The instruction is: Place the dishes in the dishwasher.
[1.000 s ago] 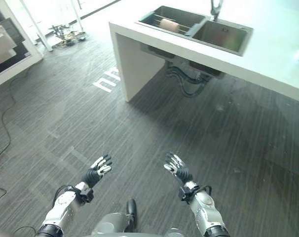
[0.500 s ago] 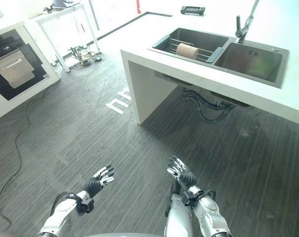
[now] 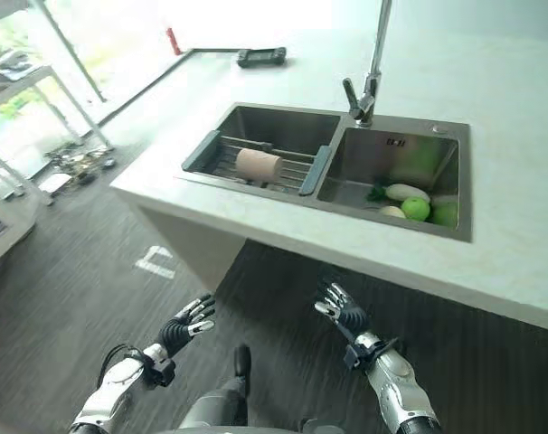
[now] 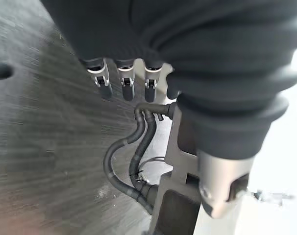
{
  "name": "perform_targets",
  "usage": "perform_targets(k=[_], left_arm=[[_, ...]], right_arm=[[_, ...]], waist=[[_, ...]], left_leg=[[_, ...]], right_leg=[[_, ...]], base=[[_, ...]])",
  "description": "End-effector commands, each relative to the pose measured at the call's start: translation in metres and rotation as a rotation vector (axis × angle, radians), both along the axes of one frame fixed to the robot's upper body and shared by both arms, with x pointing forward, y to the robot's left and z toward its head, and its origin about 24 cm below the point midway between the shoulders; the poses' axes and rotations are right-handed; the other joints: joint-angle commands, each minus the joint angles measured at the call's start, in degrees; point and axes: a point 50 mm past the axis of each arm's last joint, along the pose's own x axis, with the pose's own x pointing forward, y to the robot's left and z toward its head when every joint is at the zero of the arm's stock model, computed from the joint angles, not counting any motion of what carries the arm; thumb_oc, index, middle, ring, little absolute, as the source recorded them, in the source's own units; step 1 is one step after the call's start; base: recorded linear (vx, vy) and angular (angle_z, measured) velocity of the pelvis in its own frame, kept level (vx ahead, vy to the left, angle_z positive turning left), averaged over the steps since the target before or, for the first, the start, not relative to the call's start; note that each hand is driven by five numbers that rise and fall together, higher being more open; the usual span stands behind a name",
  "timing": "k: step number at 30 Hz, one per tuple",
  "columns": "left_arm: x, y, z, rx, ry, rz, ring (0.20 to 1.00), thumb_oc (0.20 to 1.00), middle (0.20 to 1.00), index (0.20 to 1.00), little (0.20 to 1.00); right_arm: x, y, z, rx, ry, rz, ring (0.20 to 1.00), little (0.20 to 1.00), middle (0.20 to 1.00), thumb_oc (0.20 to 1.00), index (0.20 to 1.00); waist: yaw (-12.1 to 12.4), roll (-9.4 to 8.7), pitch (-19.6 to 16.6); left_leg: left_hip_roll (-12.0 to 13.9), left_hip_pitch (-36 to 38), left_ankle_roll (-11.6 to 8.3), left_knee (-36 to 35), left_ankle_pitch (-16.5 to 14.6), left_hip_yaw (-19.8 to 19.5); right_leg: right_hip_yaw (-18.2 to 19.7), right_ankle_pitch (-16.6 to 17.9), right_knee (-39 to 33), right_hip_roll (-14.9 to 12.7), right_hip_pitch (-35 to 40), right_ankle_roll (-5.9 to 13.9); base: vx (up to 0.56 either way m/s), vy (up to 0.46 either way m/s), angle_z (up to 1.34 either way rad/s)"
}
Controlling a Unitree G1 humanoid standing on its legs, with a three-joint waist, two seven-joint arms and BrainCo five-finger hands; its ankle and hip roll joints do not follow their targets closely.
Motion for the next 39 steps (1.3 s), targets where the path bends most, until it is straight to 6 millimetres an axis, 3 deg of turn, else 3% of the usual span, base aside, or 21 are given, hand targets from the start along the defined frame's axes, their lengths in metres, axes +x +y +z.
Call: perform_targets(k=[1, 7, 12, 19, 22, 26, 27, 32, 33, 36, 39], left_arm=[[0.023, -0.011, 0.027, 0.01, -0.143, -0.157, 1.0, 1.0, 1.0, 1.0, 1.0], [0.028, 0.002, 0.025, 0.066, -0.12, -0.152, 1.0, 1.0, 1.0, 1.0, 1.0], [0.026, 0.008, 0.026, 0.115, -0.111, -0.165, 1.0, 1.0, 1.0, 1.0, 1.0], [0.025, 0.006, 0.023, 0.147, -0.103, -0.213, 1.0, 1.0, 1.0, 1.0, 1.0], [0.022, 0.01, 0.019, 0.179, -0.063, -0.228, 1.0, 1.0, 1.0, 1.0, 1.0], [0.019, 0.014, 0.012, 0.253, -0.027, -0.203, 1.0, 1.0, 1.0, 1.0, 1.0], [0.017, 0.021, 0.008, 0.299, 0.002, -0.203, 1.0, 1.0, 1.0, 1.0, 1.0], [0.004, 0.023, -0.01, 0.271, 0.132, -0.197, 1.0, 1.0, 1.0, 1.0, 1.0], [-0.011, 0.02, -0.03, 0.263, 0.262, -0.178, 1.0, 1.0, 1.0, 1.0, 1.0], [-0.034, 0.016, -0.054, 0.254, 0.416, -0.156, 1.0, 1.0, 1.0, 1.0, 1.0], [-0.075, 0.02, -0.083, 0.265, 0.671, -0.066, 1.0, 1.0, 1.0, 1.0, 1.0]], right_arm=[[0.016, 0.009, 0.023, 0.017, -0.153, 0.032, 1.0, 1.0, 1.0, 1.0, 1.0], [0.012, 0.017, 0.017, 0.065, -0.115, 0.051, 1.0, 1.0, 1.0, 1.0, 1.0], [0.011, 0.026, 0.016, 0.083, -0.107, 0.038, 1.0, 1.0, 1.0, 1.0, 1.0], [0.007, 0.028, 0.011, 0.092, -0.085, 0.022, 1.0, 1.0, 1.0, 1.0, 1.0], [0.006, 0.028, 0.005, 0.063, -0.053, 0.025, 1.0, 1.0, 1.0, 1.0, 1.0], [0.006, 0.03, -0.004, 0.032, -0.009, 0.058, 1.0, 1.0, 1.0, 1.0, 1.0], [0.007, 0.036, -0.009, 0.001, 0.014, 0.091, 1.0, 1.0, 1.0, 1.0, 1.0], [-0.002, 0.022, -0.023, -0.086, 0.094, 0.108, 1.0, 1.0, 1.0, 1.0, 1.0], [-0.008, 0.013, -0.032, -0.156, 0.144, 0.113, 1.0, 1.0, 1.0, 1.0, 1.0], [-0.014, 0.005, -0.042, -0.197, 0.202, 0.092, 1.0, 1.0, 1.0, 1.0, 1.0], [-0.023, -0.006, -0.055, -0.233, 0.275, 0.04, 1.0, 1.0, 1.0, 1.0, 1.0]], waist=[[0.6, 0.61, 0.2], [0.6, 1.11, -1.4], [0.8, 0.57, -2.5], [0.7, -0.63, -2.9], [1.9, -0.87, -2.6], [3.6, -0.78, -2.1], [3.3, -0.58, -1.1], [3.3, -0.54, -1.8], [3.1, -0.88, -2.4], [3.1, -1.16, -3.0], [3.1, -1.14, -3.8]], left_leg=[[2.7, 7.8, -3.6, 5.4, 1.4, 10.1], [-1.2, 14.1, -0.7, 2.9, -2.1, 6.3], [-4.0, 16.2, 2.51, 1.2, -4.3, 6.8], [-5.3, 17.2, 4.24, 0.5, -5.7, 7.7], [-5.4, 17.1, 4.74, 0.5, -6.0, 8.4], [-4.1, 17.2, 3.77, 0.5, -5.8, 10.8], [-2.4, 18.5, 2.66, 0.5, -7.1, 12.0], [0.8, 19.4, 0.45, 0.5, -6.8, 15.7], [2.2, 19.8, -0.82, 0.5, -6.5, 17.2], [2.8, 20.2, -1.81, 0.5, -6.2, 17.4], [3.5, 20.6, -2.71, 0.5, -6.1, 17.1]], right_leg=[[-6.8, -1.8, 6.9, -4.8, -5.5, 5.85], [-6.0, -2.4, 12.2, -6.9, -7.8, 7.59], [-5.9, 1.6, 13.4, -8.7, -11.0, 9.97], [-5.8, 4.3, 13.6, -9.7, -12.3, 11.36], [-7.6, 5.8, 15.6, -11.4, -12.9, 12.38], [-12.0, 8.0, 13.5, -14.1, -13.3, 12.66], [-12.9, 11.3, 12.3, -16.2, -16.7, 13.34], [-16.9, 9.2, 6.2, -16.0, -13.8, 13.55], [-18.5, 8.7, 3.4, -15.7, -12.0, 13.28], [-19.4, 8.7, 1.3, -15.3, -10.4, 12.81], [-19.8, 8.2, 0.0, -14.7, -9.0, 12.12]], base=[[0.36, 0.306, -1.18], [0.27, 0.209, -0.43], [0.11, 0.108, -0.13], [0.04, 0.047, -0.15], [0.0, -0.013, -0.13], [-0.02, -0.138, -0.73], [-0.05, -0.24, -1.09], [0.03, -0.184, -0.32], [0.07, -0.135, 0.17], [0.07, -0.095, 0.11], [0.08, -0.076, -0.03]])
